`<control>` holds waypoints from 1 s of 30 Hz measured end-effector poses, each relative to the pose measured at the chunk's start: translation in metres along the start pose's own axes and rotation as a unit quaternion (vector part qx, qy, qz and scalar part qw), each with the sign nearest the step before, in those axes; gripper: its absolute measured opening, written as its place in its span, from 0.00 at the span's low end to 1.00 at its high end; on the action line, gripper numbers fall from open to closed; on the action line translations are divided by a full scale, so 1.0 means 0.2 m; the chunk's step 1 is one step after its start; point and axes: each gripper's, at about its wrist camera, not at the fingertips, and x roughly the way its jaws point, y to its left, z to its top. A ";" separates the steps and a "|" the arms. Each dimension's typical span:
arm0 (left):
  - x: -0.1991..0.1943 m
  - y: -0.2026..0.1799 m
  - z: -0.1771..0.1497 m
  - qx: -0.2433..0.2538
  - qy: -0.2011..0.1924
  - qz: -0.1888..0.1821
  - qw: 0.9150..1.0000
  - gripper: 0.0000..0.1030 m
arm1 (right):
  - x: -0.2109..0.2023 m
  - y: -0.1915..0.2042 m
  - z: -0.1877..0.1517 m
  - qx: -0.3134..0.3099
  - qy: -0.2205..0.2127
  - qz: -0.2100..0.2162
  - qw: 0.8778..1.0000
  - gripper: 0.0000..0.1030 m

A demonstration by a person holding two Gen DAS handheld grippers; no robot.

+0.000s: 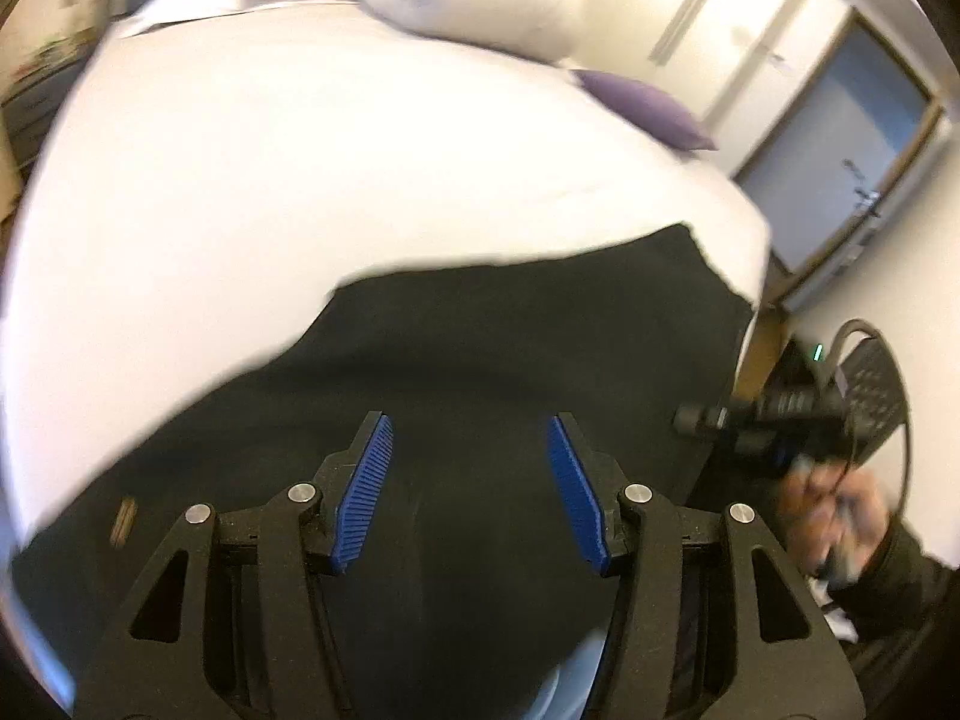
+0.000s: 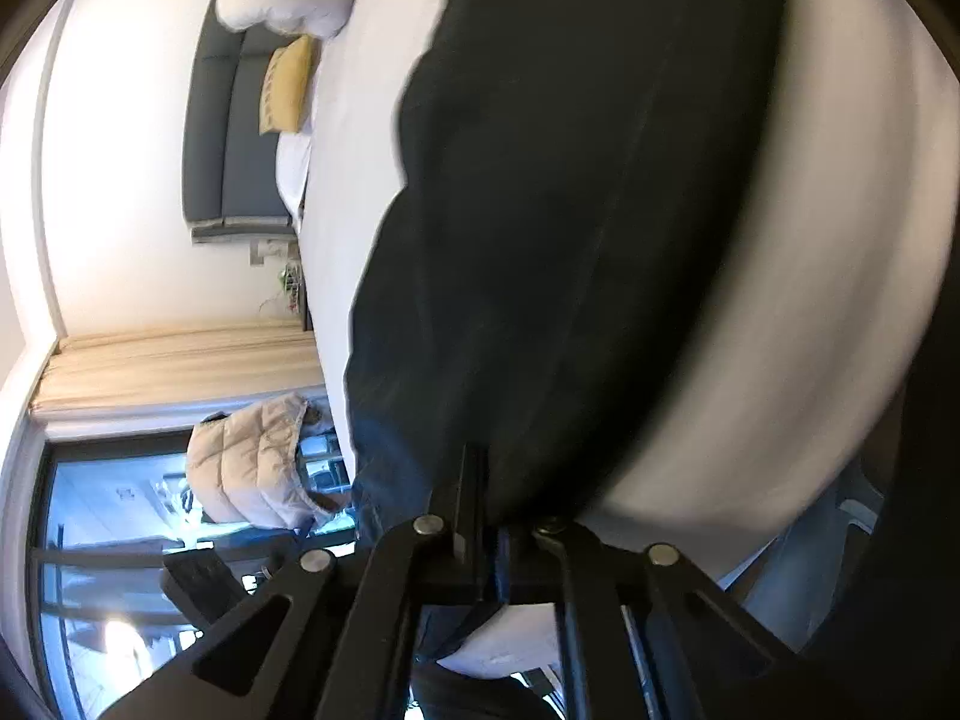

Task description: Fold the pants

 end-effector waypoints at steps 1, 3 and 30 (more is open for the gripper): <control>0.10 0.01 0.09 -0.002 0.013 -0.011 1.000 0.51 | 0.00 -0.03 0.00 0.005 0.000 0.002 1.000 0.02; 0.29 0.02 0.21 -0.005 0.041 -0.033 0.999 0.49 | -0.01 -0.06 0.00 0.008 -0.006 0.005 1.000 0.01; 0.83 -0.11 0.47 0.008 0.119 -0.014 0.993 0.04 | -0.13 -0.05 -0.03 -0.005 -0.036 0.034 0.999 0.16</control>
